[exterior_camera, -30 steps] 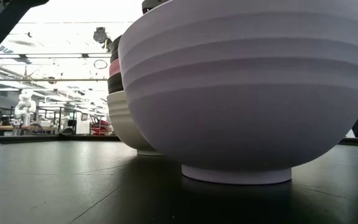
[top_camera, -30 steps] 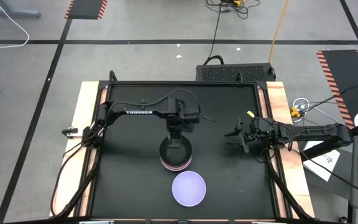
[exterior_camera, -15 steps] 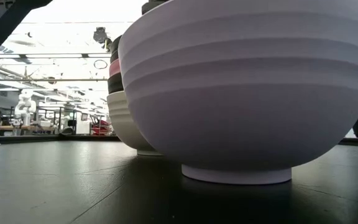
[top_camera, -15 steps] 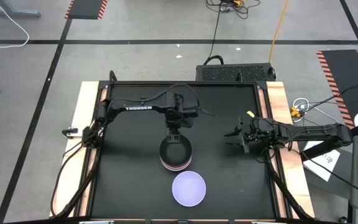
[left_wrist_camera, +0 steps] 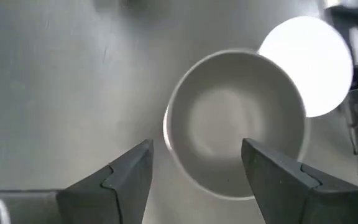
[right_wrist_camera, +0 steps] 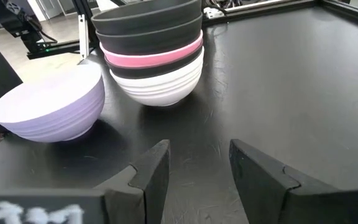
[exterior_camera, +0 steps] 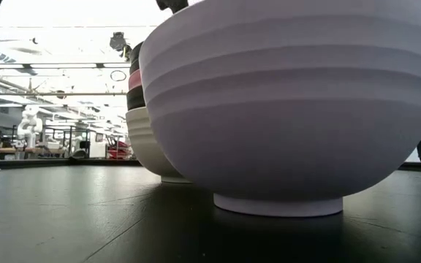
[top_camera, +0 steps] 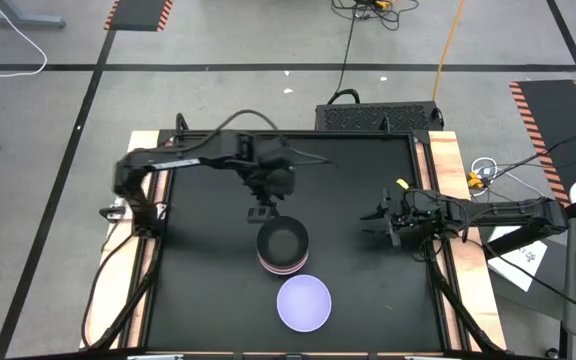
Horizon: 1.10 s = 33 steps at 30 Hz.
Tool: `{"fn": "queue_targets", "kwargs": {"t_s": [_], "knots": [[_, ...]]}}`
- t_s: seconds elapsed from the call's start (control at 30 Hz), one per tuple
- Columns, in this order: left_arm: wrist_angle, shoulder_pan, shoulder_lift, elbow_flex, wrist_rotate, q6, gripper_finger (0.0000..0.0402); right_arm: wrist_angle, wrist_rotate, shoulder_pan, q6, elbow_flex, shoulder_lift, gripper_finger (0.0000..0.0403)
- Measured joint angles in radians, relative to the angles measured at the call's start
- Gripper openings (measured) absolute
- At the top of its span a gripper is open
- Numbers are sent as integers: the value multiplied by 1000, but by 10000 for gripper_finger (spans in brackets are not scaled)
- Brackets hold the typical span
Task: Nest bowls inside each other
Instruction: Stack the purple bowl on top of the black bowl
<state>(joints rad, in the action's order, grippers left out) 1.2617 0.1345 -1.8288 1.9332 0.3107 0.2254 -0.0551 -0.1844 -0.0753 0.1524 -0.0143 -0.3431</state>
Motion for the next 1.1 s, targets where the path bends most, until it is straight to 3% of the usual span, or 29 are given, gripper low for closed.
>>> {"fn": "queue_targets", "kwargs": {"t_s": [0.13, 0.37, 0.57, 0.7, 0.87, 1.1], "knots": [[-178, 34, 176, -257, 10, -4, 246, 0, 0, 0, 0, 0, 0, 157], [-629, 107, 556, -815, 62, -122, 246, -1, 0, 0, -7, 0, 0, 157], [-1025, 142, 873, -1219, -12, -369, 246, -20, -2, 0, -7, 0, -1, 157], [-1261, 129, 1031, -1470, -20, -419, 246, -41, -2, 0, -9, 0, 0, 157], [-1403, 135, 1145, -1660, -22, -437, 246, -46, -3, 0, -28, 0, 0, 157], [-1477, 134, 1230, -1795, -38, -356, 246, -47, -3, 0, -30, 0, 0, 157]]}}
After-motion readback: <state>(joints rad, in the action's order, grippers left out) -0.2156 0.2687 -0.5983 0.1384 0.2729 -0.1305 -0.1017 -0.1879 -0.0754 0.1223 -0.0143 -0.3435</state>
